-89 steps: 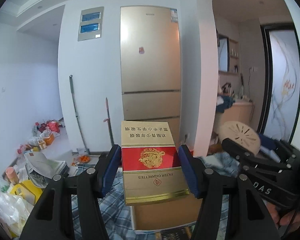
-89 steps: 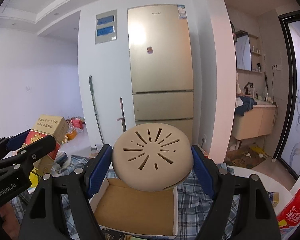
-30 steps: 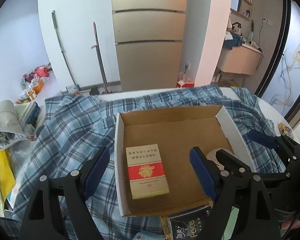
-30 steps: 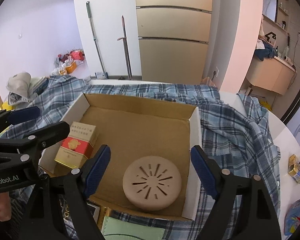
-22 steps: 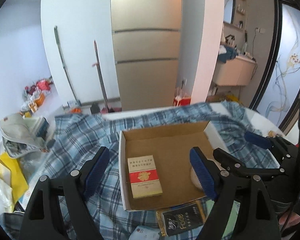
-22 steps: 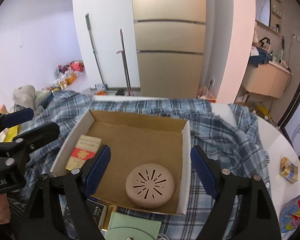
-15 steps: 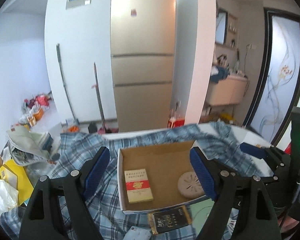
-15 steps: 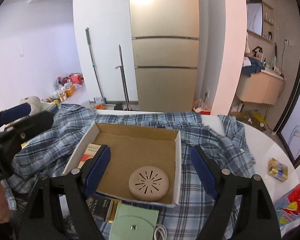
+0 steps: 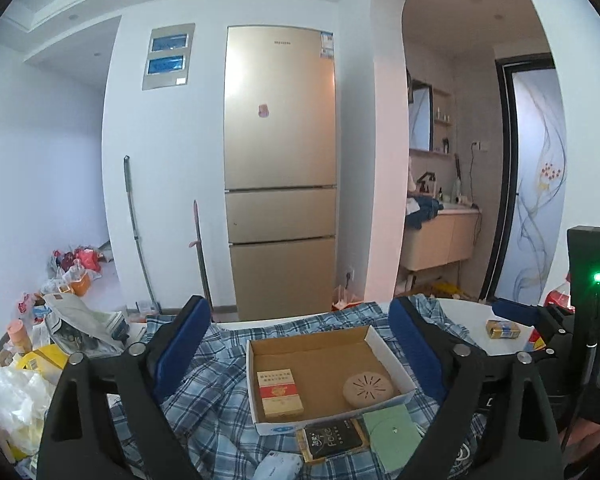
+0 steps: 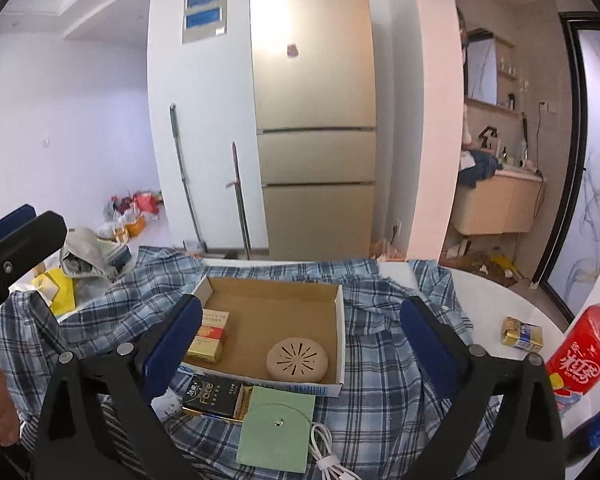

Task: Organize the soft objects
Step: 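Move both tools back toward the remaining items beside the box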

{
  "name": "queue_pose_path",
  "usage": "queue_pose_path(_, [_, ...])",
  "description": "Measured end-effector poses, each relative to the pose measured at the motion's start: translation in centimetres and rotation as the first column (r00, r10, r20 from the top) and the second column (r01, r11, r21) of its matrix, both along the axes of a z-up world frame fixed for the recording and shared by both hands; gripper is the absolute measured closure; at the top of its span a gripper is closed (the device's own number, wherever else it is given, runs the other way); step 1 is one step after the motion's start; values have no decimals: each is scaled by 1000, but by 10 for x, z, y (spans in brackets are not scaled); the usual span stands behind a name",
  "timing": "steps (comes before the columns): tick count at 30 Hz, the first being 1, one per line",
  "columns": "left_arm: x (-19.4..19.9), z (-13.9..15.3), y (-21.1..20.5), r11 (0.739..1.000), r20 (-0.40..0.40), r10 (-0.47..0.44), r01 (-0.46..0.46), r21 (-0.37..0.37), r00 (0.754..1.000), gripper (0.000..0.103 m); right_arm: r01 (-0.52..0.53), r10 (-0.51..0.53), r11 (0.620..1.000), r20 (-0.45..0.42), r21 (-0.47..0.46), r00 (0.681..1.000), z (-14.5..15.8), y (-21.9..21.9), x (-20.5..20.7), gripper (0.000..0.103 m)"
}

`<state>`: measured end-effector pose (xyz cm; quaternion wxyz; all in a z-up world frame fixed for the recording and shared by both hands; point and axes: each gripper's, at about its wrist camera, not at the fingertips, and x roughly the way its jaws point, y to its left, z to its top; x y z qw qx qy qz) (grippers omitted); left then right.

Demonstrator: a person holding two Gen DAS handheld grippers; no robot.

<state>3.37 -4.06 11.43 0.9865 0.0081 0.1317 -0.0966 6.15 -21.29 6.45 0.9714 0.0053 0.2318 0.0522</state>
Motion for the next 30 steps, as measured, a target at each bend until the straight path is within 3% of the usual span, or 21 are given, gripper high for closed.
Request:
queue_pose_path(7, [-28,-12,6,998,78,20,-25,63,997,0,14,-14,1000,73,-2,997,-14,-1,-23,0])
queue_pose_path(19, [-22,-62,35,999,21,28,-27,-26,999,0,11,-12,1000,45,21,999,-48,-6,-20,0])
queue_pose_path(23, [-20,-75,36,998,47,61,-62,12,997,0,18,-18,1000,34,23,999,-61,-8,-17,0])
queue_pose_path(30, [-8,-104,41,998,-1,61,-61,10,998,0,8,-8,1000,41,-18,999,-77,-3,-17,0])
